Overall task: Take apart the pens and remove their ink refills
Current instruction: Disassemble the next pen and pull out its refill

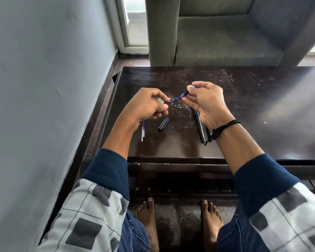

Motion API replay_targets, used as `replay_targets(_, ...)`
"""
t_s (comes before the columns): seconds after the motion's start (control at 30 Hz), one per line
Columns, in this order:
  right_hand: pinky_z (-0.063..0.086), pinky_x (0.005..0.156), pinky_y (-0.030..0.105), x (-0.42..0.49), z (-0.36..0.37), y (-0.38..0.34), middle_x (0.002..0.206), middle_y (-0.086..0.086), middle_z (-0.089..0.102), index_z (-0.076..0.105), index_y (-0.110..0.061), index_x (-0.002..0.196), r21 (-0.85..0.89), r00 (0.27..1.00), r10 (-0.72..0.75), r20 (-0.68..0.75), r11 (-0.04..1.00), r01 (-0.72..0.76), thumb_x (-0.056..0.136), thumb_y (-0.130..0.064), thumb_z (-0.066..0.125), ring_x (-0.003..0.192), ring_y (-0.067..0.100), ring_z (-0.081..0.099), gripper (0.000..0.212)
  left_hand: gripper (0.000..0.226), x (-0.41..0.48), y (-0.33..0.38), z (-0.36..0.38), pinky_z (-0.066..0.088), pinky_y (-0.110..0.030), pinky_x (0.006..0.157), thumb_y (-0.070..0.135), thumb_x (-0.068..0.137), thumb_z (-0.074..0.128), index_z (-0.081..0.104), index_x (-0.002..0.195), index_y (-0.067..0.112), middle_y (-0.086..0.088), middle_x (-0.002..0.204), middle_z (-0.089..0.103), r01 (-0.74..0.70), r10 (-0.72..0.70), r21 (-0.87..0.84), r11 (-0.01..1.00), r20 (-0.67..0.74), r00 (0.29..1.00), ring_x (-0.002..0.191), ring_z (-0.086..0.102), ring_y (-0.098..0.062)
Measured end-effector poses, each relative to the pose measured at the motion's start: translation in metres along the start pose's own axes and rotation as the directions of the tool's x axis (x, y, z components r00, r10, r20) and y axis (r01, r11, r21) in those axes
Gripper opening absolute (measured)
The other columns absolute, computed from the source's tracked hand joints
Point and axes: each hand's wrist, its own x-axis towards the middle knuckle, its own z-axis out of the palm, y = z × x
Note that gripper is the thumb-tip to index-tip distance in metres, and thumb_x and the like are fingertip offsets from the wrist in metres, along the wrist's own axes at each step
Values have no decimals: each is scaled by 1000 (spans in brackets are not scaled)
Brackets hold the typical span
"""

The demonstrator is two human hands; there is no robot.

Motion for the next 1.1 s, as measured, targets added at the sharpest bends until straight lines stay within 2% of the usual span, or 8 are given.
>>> replay_targets(0.4, 63, 67, 28, -8, 8, 8, 99, 18, 70, 60, -4, 102, -37, 997, 14, 73, 999, -12, 89, 1, 74, 72, 21, 75, 19, 14, 2, 0, 3, 55, -24, 64, 8, 93, 71, 70, 106, 13, -10, 84, 78, 3, -3, -6, 1000, -8, 1000, 65, 65, -12)
replay_targets(0.5, 62, 66, 26, -9, 8, 9, 104, 20, 68, 60, -5, 98, -61, 995, 16, 96, 998, -10, 86, 3, 76, 70, 19, 75, 22, 14, 2, 1, 3, 56, -28, 68, 8, 92, 71, 70, 105, 12, -12, 84, 78, -2, 1, -22, 1000, -11, 1000, 72, 69, -19)
replay_targets(0.6, 61, 65, 26, -11, 9, 10, 104, 20, 69, 60, -4, 98, -85, 993, 18, 115, 996, -8, 84, 5, 76, 70, 20, 76, 23, 14, 2, 1, 3, 58, -34, 74, 7, 91, 72, 70, 104, 12, -12, 85, 78, -5, 5, -36, 999, -13, 1000, 86, 75, -35)
replay_targets(0.67, 62, 66, 26, -13, 10, 10, 107, 23, 70, 61, -3, 99, -95, 992, 22, 125, 995, -10, 84, 6, 76, 73, 22, 77, 23, 13, 2, 1, 3, 58, -35, 76, 8, 91, 73, 71, 103, 13, -11, 84, 78, -7, 7, -37, 999, -14, 1000, 94, 74, -37)
replay_targets(0.87, 61, 63, 25, -14, 9, 9, 102, 23, 71, 61, -2, 100, -91, 991, 22, 130, 996, -10, 84, 5, 77, 72, 22, 76, 24, 14, 2, 2, 3, 57, -29, 68, 7, 89, 75, 72, 101, 12, -9, 81, 78, -14, 14, -22, 1000, -19, 1000, 76, 70, -23)
replay_targets(0.93, 62, 65, 26, -14, 9, 9, 97, 20, 70, 61, -2, 100, -85, 991, 18, 134, 996, -7, 84, 5, 77, 72, 21, 76, 24, 14, 2, 2, 3, 57, -29, 68, 6, 88, 75, 72, 100, 12, -9, 81, 78, -21, 21, -23, 1000, -21, 1000, 75, 71, -26)
replay_targets(1.0, 63, 68, 28, -14, 10, 10, 95, 19, 70, 60, 0, 101, -83, 990, 15, 140, 997, -3, 84, 5, 77, 72, 21, 76, 25, 14, 3, 1, 3, 58, -32, 71, 6, 87, 76, 72, 99, 11, -10, 81, 78, -28, 28, -22, 999, -24, 999, 83, 75, -35)
replay_targets(1.1, 64, 70, 29, -15, 10, 10, 96, 19, 70, 60, 0, 101, -88, 990, 12, 143, 996, 1, 84, 5, 77, 73, 22, 76, 24, 13, 3, 0, 4, 60, -38, 76, 5, 87, 77, 73, 97, 11, -10, 80, 78, -38, 37, -22, 999, -28, 999, 93, 74, -38)
